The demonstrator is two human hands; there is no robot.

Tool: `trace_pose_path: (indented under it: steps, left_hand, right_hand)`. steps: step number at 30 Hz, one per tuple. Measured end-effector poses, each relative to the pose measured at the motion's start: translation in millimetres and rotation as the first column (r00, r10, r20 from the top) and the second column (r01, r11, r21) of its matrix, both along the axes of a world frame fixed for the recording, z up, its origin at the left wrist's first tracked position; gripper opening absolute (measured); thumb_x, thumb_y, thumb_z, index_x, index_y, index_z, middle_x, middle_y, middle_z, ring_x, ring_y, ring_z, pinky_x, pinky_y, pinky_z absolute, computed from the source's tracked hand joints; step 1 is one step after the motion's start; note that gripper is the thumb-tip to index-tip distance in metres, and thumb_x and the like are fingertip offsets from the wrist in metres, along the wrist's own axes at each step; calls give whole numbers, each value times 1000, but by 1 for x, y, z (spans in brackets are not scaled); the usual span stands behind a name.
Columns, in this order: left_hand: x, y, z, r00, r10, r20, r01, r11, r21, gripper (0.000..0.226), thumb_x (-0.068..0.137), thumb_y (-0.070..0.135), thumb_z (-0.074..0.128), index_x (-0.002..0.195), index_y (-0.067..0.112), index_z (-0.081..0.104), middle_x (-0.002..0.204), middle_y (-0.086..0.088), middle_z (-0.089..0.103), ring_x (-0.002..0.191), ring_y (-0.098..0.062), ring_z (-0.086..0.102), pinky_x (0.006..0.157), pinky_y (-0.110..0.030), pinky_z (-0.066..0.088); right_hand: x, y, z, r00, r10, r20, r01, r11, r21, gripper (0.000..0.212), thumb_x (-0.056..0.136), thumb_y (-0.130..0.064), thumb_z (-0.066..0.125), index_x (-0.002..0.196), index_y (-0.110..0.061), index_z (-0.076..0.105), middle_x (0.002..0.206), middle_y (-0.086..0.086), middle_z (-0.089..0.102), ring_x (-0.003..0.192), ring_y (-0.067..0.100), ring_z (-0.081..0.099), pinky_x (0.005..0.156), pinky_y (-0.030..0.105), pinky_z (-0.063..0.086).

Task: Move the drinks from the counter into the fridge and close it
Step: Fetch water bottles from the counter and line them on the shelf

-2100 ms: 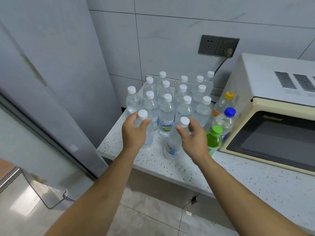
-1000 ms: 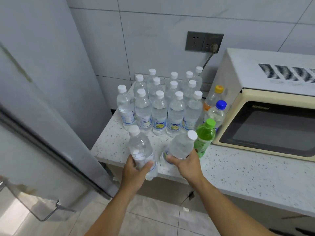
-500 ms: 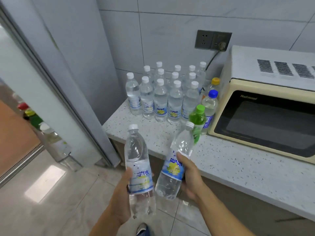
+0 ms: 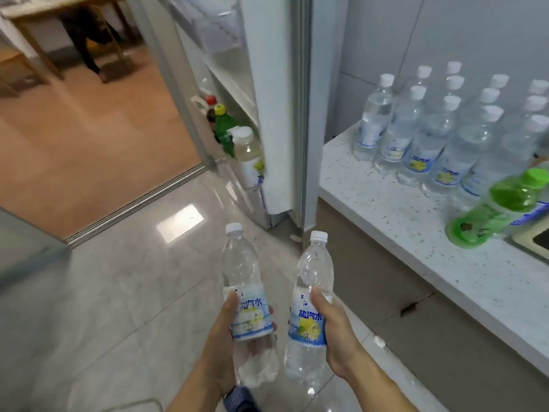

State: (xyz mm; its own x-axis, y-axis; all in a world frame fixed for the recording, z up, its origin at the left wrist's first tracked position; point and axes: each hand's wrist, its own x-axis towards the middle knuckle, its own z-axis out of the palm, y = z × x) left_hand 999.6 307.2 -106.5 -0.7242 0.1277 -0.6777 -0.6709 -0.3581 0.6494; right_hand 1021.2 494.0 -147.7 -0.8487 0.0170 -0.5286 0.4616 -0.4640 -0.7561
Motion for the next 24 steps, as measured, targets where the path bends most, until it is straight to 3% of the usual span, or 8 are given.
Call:
trace_pose_path:
  steps: [3, 8, 14, 18, 21, 24]
  left_hand:
    - [-2, -44, -1, 996, 85, 9, -85, 996, -10, 71, 67, 58, 63, 99, -4, 73, 88, -24, 71, 68, -32, 71, 61, -40, 61]
    - [-16, -124, -3, 983, 177, -52, -180, 982, -64, 59, 69, 59, 62, 94, 8, 79, 97, -22, 74, 78, -33, 73, 62, -38, 60]
    - [-46, -226, 2, 971, 214, -108, -223, 971, -85, 58, 77, 50, 60, 112, 5, 66, 98, -20, 75, 78, -31, 74, 60, -37, 60]
    - [-71, -287, 5, 960, 228, -163, -242, 968, -73, 54, 78, 48, 58, 111, 5, 67, 95, -18, 75, 76, -29, 74, 60, -37, 61]
    - [-95, -323, 6, 956, 234, -178, -249, 966, -71, 56, 79, 49, 58, 114, 6, 66, 98, -19, 75, 81, -30, 73, 67, -40, 62]
    - [-125, -348, 4, 955, 247, -166, -259, 964, -54, 61, 80, 51, 59, 123, 7, 62, 110, -21, 72, 97, -38, 70, 86, -53, 57]
  right_hand:
    - [-17, -41, -2, 997, 77, 24, -77, 997, 24, 75, 67, -59, 70, 114, -1, 65, 96, 23, 74, 80, 34, 74, 73, 42, 60]
    - [-54, -118, -1, 980, 193, 47, -195, 978, 68, 79, 68, -59, 70, 118, 1, 61, 100, 24, 74, 84, 35, 73, 76, 43, 59]
    - [-106, -223, 15, 960, 279, 8, -278, 955, 100, 54, 74, -55, 66, 103, -10, 70, 97, 19, 76, 84, 32, 75, 69, 37, 60]
    - [-139, -289, 25, 945, 328, -9, -324, 937, 130, 67, 72, -60, 66, 115, -8, 67, 105, 21, 74, 94, 37, 73, 78, 43, 60]
    - [-162, -326, 28, 931, 365, -14, -359, 921, 153, 74, 66, -65, 66, 116, -10, 66, 104, 18, 75, 94, 35, 73, 79, 42, 61]
    - [-191, -354, 27, 929, 369, -12, -362, 918, 162, 77, 67, -65, 66, 119, -8, 65, 106, 17, 75, 96, 36, 73, 84, 46, 60]
